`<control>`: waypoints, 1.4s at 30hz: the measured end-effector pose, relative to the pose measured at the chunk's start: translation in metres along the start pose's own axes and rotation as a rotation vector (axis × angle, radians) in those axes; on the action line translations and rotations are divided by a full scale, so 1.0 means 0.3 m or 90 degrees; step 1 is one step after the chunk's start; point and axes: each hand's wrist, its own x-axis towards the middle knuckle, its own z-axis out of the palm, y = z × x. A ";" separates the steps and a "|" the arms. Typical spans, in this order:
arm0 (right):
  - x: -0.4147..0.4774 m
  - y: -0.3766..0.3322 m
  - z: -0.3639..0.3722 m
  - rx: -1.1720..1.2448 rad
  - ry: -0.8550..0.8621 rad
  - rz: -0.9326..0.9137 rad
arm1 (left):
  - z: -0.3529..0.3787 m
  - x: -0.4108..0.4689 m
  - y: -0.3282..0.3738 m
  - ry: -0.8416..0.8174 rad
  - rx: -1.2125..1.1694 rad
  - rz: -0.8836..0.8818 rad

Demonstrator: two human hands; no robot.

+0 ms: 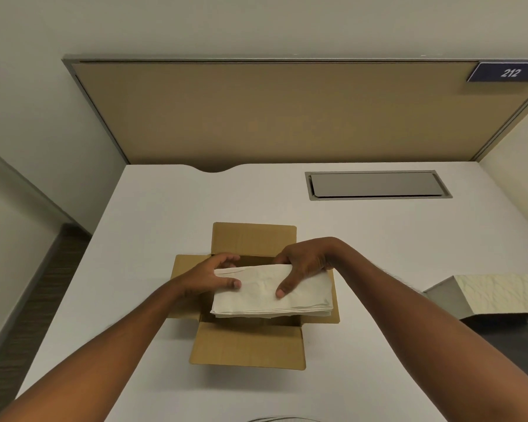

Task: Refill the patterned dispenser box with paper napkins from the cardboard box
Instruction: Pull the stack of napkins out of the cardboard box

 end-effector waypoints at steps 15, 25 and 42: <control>-0.192 -0.040 0.082 0.020 0.083 -0.019 | 0.127 -0.159 0.018 0.039 -0.426 -0.002; -0.221 -0.014 0.096 0.090 0.088 0.025 | 0.122 -0.193 0.050 0.098 -0.393 0.007; -0.240 -0.004 0.147 0.021 0.050 0.075 | 0.233 -0.270 0.138 0.156 -0.428 0.004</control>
